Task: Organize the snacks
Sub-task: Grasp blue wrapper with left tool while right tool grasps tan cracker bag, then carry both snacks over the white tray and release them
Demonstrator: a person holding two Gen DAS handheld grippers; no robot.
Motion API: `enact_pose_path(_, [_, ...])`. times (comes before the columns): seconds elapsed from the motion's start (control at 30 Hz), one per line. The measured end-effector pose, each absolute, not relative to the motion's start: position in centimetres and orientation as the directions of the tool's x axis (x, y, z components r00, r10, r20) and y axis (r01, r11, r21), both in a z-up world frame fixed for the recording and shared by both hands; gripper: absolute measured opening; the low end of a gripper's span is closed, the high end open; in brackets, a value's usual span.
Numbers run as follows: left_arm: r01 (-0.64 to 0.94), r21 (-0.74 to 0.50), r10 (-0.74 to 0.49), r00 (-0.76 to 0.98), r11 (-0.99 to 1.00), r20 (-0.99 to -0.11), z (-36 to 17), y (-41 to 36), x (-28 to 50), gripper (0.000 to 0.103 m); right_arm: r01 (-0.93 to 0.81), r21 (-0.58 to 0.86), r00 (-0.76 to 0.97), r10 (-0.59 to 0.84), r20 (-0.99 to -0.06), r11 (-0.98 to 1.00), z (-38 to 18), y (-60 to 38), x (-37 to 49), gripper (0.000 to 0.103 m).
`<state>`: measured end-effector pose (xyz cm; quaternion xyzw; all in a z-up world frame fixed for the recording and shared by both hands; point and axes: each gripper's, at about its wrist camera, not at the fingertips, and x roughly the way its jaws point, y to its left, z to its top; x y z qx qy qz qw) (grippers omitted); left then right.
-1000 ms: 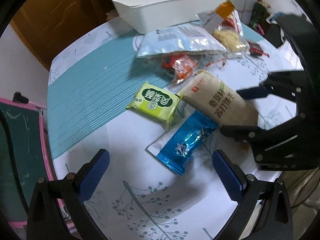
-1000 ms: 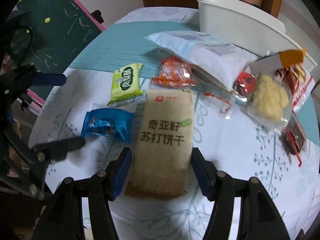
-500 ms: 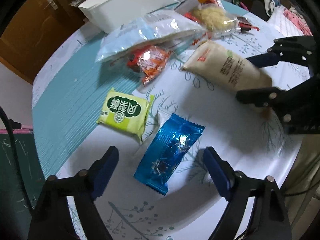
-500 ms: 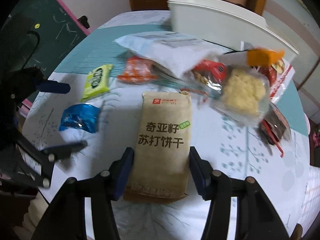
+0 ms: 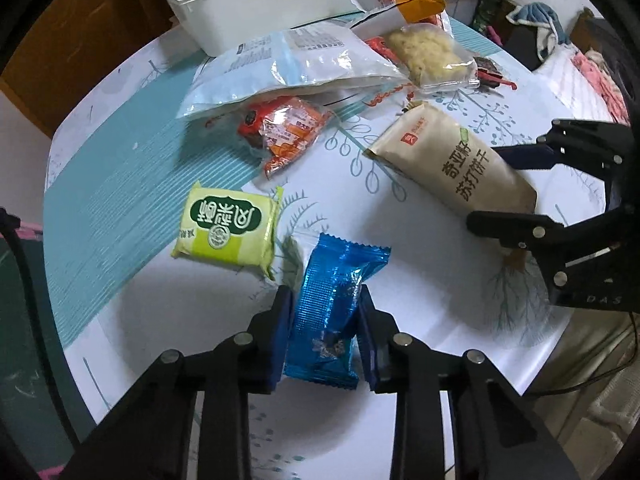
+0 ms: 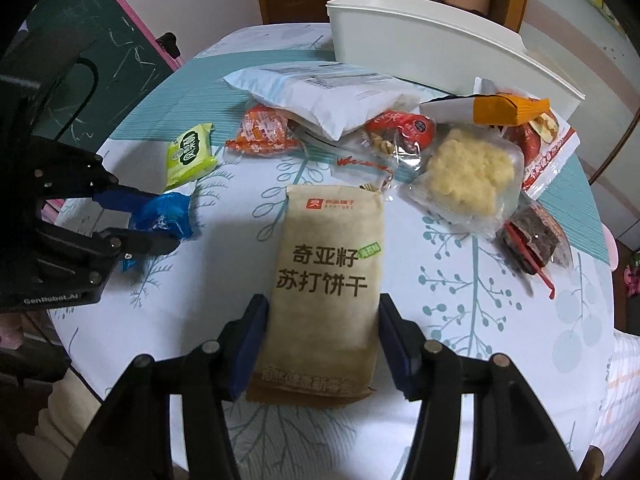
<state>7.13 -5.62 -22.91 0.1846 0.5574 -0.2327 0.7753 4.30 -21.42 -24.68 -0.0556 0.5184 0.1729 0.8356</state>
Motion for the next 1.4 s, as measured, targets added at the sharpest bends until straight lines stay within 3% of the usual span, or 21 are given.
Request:
enact_pose_path(0.3, [0.460, 0.001, -0.164, 0.319, 0.888, -0.934, -21.5, -5.6, 5.6, 0.027, -0.335, 0.120, 0.441, 0.269, -0.856, 0.934, -23.1, -23.6, 2.8, 0.054])
enact_pose_path(0.77, [0.413, -0.057, -0.255, 0.440, 0.909, -0.861, -14.5, -8.0, 5.4, 0.027, -0.308, 0.236, 0.590, 0.380, -0.712, 0.921, -15.8, -27.5, 1.4, 0.054])
enact_pose_path(1.4, [0.292, -0.039, -0.227, 0.645, 0.956, -0.730, -3.0, -9.1, 15.6, 0.027, -0.228, 0.235, 0.787, 0.321, -0.528, 0.945, -5.4, -31.3, 9.5, 0.054])
